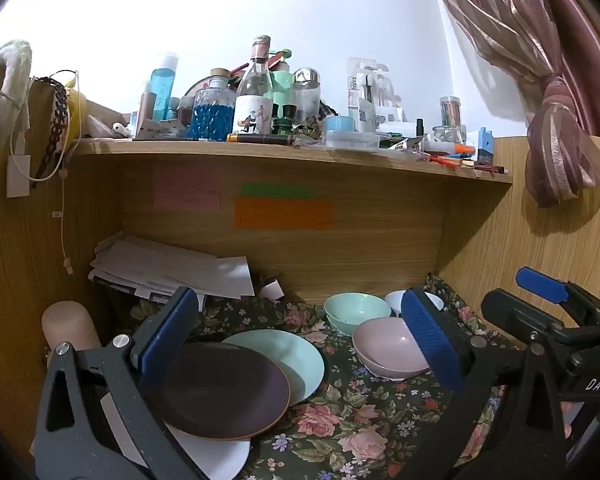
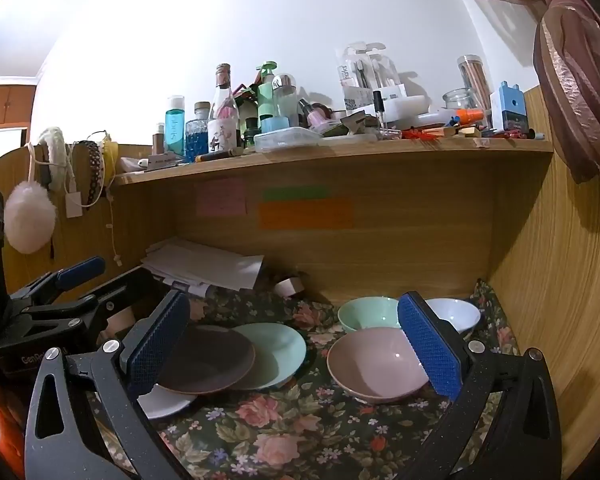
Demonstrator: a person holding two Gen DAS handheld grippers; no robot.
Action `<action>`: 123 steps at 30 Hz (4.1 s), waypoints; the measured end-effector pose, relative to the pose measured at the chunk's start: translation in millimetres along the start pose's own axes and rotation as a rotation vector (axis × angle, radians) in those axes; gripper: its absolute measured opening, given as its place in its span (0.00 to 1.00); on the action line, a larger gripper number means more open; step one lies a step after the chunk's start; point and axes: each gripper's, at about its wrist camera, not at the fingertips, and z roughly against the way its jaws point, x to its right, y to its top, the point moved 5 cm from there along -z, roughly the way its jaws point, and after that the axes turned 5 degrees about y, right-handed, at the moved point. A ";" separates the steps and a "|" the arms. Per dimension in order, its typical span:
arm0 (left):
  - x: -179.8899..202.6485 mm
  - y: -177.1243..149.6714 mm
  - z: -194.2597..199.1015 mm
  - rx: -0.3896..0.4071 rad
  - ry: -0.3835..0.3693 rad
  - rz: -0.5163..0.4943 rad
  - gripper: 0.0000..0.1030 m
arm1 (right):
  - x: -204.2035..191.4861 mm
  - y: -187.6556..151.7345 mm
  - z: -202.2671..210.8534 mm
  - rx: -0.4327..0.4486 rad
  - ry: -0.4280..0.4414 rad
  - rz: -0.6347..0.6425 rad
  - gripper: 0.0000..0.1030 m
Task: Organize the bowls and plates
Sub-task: 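Reach the left gripper toward the dark brown plate, then close the left gripper on the dark brown plate's rim, then lift the dark brown plate with the left gripper and carry it aside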
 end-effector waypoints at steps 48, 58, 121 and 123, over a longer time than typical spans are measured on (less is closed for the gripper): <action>-27.5 -30.3 -26.5 -0.098 0.053 -0.020 1.00 | -5.2 -24.6 -46.4 -0.117 0.021 -0.006 1.00; -83.7 -79.4 -52.7 -0.224 0.152 0.074 0.92 | -29.6 -53.3 -97.0 -0.246 0.117 0.017 0.99; -169.1 -146.8 -124.9 -0.612 0.179 0.155 0.23 | -17.6 -138.8 -254.3 -0.742 0.333 -0.056 0.26; -167.7 -146.6 -123.7 -0.610 0.175 0.153 0.23 | -17.3 -138.7 -250.6 -0.737 0.328 -0.058 0.26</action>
